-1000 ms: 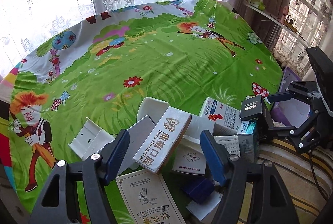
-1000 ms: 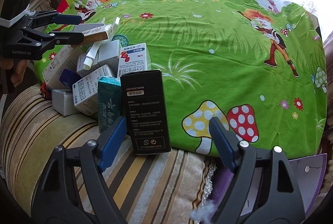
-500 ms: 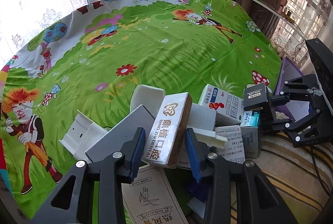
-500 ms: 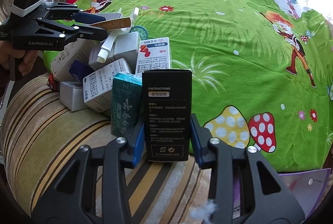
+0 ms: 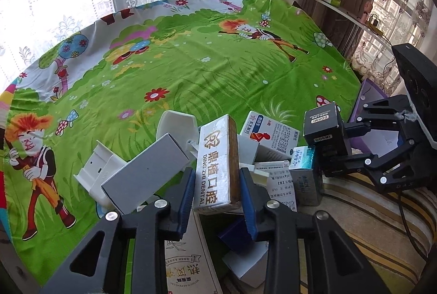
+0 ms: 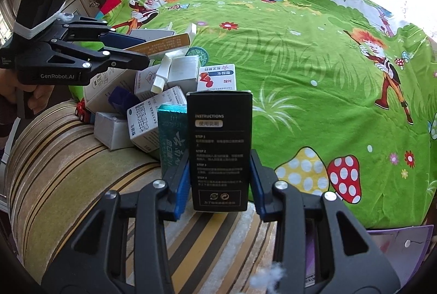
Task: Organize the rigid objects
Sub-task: 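Carry both boxes into the purple storage box and open both tools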
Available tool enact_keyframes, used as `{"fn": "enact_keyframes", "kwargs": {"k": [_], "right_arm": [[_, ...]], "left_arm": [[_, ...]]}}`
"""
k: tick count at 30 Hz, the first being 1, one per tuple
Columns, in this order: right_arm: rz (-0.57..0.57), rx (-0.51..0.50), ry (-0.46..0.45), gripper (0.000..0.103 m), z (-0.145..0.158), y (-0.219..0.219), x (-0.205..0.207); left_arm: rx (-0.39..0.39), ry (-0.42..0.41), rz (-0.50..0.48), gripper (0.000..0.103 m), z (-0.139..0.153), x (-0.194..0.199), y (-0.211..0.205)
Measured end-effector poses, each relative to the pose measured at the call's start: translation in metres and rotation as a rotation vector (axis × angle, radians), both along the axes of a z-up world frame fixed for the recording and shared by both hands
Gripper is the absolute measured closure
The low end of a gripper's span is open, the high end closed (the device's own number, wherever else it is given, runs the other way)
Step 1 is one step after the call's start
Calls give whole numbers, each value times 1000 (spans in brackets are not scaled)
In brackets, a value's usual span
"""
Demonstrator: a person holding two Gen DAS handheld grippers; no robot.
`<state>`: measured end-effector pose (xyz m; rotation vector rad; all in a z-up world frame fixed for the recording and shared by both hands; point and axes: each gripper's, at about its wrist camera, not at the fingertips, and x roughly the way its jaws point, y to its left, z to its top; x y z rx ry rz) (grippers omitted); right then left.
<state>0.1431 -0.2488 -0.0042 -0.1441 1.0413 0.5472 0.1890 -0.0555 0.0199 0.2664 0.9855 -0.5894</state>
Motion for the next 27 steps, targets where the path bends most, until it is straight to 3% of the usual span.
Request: {"fn": "enact_keyframes", "kwargs": {"k": [16,27], "right_arm": [[-49,29,-18,60,10,-14,-11],[-142,26,-42,60,19,-50,-40]], "left_arm": [[-85,-45,70,69,21,-35,4],[-177,-40,33,69,32,-76,-36]]}}
